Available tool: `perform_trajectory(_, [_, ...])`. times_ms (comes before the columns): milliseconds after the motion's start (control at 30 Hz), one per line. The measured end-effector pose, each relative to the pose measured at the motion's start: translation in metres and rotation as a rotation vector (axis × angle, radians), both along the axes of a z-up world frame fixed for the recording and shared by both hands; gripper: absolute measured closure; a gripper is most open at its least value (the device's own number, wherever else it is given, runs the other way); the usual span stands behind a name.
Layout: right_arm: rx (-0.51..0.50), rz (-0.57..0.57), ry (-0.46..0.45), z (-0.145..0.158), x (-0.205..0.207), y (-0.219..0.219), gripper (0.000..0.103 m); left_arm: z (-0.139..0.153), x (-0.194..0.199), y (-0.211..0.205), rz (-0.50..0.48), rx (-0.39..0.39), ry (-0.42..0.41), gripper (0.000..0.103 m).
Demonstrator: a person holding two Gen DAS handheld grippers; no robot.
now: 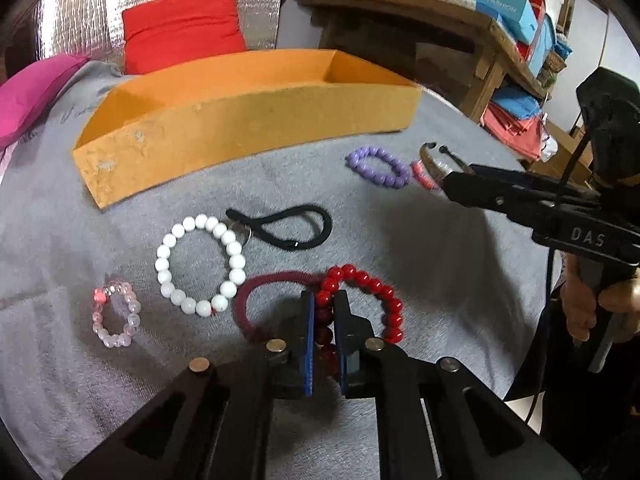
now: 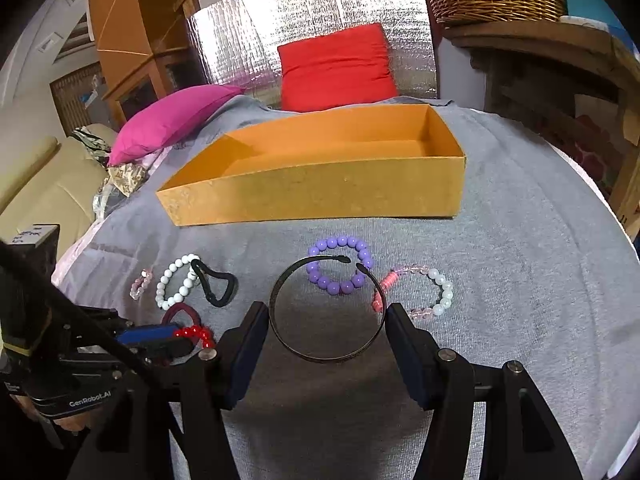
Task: Organize jewelry
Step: 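Lift the red bead bracelet with the left tool while the right tool carries the bangle, then lower both tools over the orange tray and open them to drop the bracelets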
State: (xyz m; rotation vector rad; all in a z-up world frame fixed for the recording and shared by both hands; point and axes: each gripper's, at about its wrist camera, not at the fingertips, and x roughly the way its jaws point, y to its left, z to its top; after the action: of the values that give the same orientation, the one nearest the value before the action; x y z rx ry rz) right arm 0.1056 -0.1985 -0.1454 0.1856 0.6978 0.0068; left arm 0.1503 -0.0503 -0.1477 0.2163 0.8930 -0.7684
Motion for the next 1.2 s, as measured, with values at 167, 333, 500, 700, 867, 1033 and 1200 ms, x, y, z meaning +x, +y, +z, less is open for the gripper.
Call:
perform_trajectory(167, [0.01, -0.007, -0.04, 0.009, -0.003, 0.0, 0.039, 0.029, -0.005, 0.01, -0.005, -0.116, -0.043, 0.093])
perform_trajectory(333, [0.042, -0.021, -0.067, 0.022, 0.002, -0.005, 0.039, 0.066, -0.004, 0.026, 0.021, -0.272, -0.067, 0.094])
perform_trajectory(500, [0.086, -0.054, -0.112, 0.044, 0.027, -0.015, 0.039, 0.106, 0.022, 0.036, 0.107, -0.343, -0.12, 0.094])
perform_trajectory(700, [0.117, -0.088, -0.152, 0.065, 0.073, -0.027, 0.039, 0.125, 0.087, 0.033, 0.259, -0.343, -0.193, 0.094])
perform_trajectory(867, [0.142, -0.101, -0.095, 0.057, 0.121, -0.034, 0.039, 0.103, 0.13, 0.037, 0.318, -0.343, -0.165, 0.094])
perform_trajectory(1033, [0.119, -0.101, -0.05, 0.042, 0.154, -0.036, 0.039, 0.084, 0.152, 0.027, 0.326, -0.288, -0.102, 0.094])
perform_trajectory(1200, [0.102, -0.103, -0.004, 0.028, 0.179, -0.039, 0.039, 0.07, 0.166, 0.016, 0.33, -0.226, -0.065, 0.094])
